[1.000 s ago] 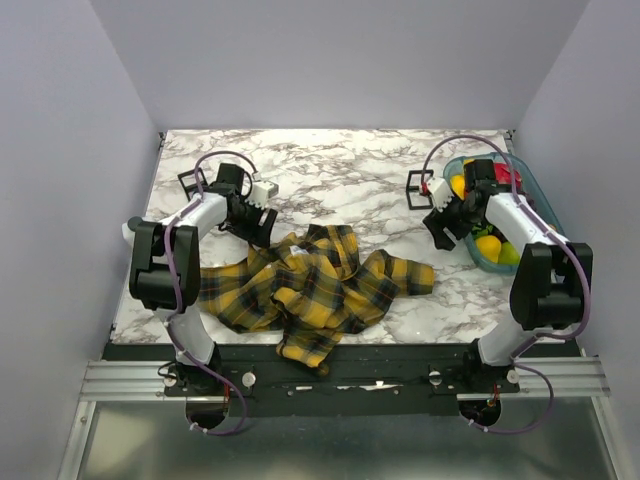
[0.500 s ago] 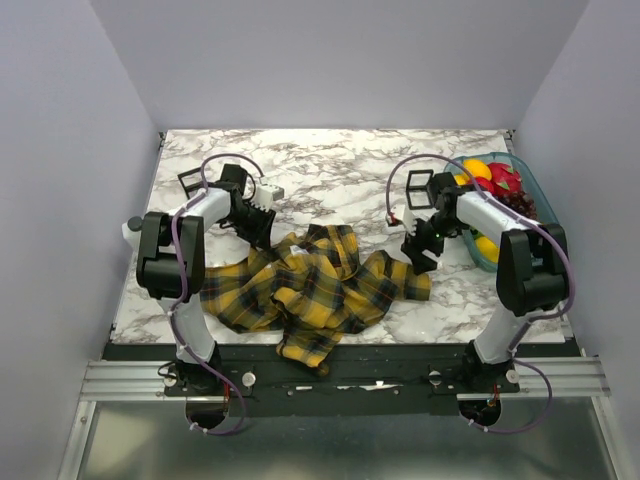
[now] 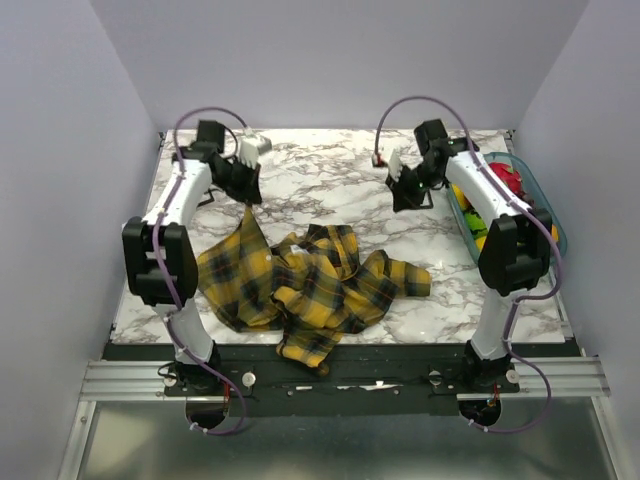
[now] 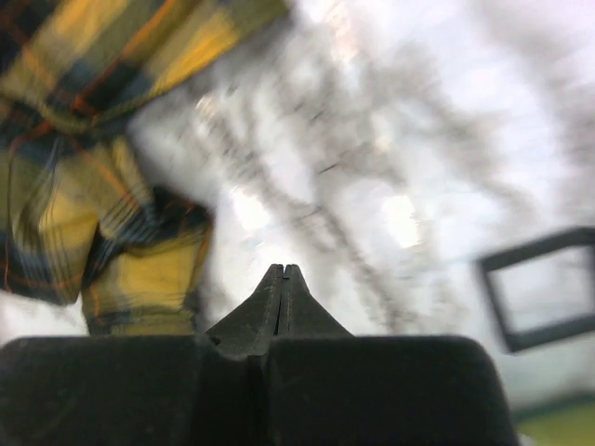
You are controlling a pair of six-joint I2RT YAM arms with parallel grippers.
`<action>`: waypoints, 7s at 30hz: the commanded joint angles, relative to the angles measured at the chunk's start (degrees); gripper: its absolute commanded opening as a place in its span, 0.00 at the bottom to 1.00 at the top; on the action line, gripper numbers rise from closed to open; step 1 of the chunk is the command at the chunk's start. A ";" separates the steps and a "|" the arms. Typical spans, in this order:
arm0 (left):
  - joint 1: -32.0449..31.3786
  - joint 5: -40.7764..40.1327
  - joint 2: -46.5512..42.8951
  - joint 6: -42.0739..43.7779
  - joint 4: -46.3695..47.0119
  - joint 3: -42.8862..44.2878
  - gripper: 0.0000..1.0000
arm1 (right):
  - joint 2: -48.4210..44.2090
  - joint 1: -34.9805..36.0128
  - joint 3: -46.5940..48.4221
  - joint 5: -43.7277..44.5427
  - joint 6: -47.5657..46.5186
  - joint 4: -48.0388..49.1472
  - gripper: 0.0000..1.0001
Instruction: Remove the brooch from the garment
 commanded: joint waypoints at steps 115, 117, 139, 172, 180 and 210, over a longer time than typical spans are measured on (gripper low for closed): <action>-0.60 -22.74 -31.13 -20.74 25.91 19.68 0.00 | -25.76 9.00 -13.20 -2.86 15.74 46.28 0.79; -1.13 -24.49 -30.70 -20.83 26.08 20.12 0.00 | -26.73 16.21 -23.22 -2.06 14.90 50.92 0.81; -6.14 -49.20 -30.96 -14.94 23.18 19.41 0.00 | 2.79 37.85 -15.28 -10.77 50.57 72.28 0.92; -5.70 -39.72 -38.52 -6.08 29.41 10.71 0.00 | -17.94 14.13 -2.29 20.35 39.60 46.98 0.00; -5.79 -34.96 -37.63 -4.04 31.35 16.25 0.00 | -20.14 11.15 12.81 24.22 34.94 45.85 0.00; -5.62 -25.21 -65.85 -13.51 5.53 10.62 0.00 | -45.36 2.00 28.23 1.90 38.90 24.06 0.00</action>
